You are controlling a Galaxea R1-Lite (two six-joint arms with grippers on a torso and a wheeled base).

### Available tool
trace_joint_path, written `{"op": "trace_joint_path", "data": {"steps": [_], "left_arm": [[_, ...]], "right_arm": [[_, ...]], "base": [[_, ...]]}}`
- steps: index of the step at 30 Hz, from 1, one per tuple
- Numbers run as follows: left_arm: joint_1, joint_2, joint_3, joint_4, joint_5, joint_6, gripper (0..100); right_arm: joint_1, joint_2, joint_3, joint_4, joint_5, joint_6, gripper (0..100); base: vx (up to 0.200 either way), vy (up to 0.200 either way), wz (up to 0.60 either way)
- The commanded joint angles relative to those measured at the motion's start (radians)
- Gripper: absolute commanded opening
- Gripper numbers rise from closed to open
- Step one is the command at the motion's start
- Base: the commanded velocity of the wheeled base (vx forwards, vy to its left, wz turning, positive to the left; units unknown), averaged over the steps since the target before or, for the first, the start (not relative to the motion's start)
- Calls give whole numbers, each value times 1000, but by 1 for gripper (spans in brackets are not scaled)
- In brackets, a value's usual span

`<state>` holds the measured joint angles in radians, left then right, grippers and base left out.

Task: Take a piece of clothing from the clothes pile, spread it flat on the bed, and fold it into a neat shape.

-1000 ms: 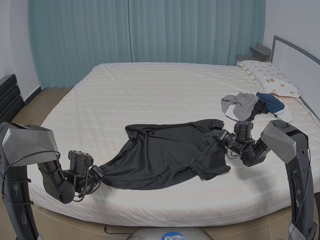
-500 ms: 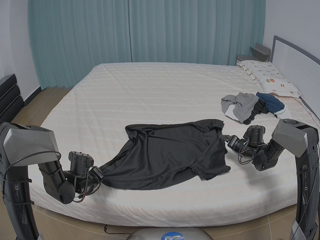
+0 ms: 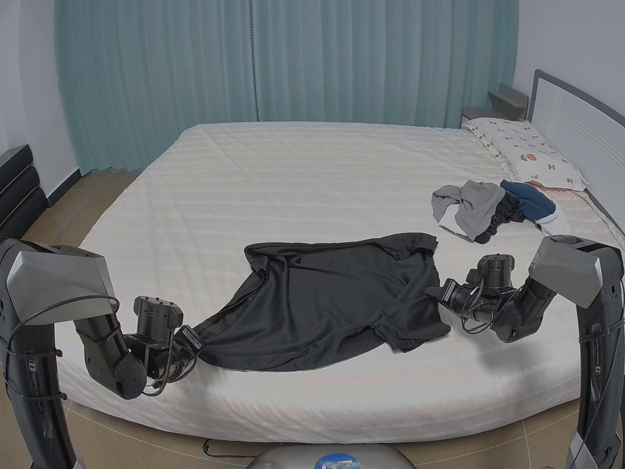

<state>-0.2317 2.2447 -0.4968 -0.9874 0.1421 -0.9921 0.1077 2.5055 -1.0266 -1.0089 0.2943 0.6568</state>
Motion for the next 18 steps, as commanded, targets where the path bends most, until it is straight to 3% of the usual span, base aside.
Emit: {"op": "trace_joint_path", "data": {"steps": [1, 9, 16, 17, 18], "left_arm": [[0, 3, -2, 0, 1, 0, 0], [0, 10, -3, 0, 1, 1, 0], [0, 10, -3, 0, 1, 1, 0], [0, 10, -3, 0, 1, 1, 0], [-1, 10, -3, 0, 1, 1, 0]], "right_arm": [[12, 44, -75, 24, 2, -2, 0], [-6, 56, -231, 90, -7, 1, 0], [15, 87, -257, 90, -15, 1, 0], [17, 96, -268, 90, -15, 0, 100], [15, 101, -274, 90, -17, 0, 100]], "base": [[0, 0, 0], [0, 0, 0], [0, 0, 0], [0, 0, 0], [0, 0, 0]]}}
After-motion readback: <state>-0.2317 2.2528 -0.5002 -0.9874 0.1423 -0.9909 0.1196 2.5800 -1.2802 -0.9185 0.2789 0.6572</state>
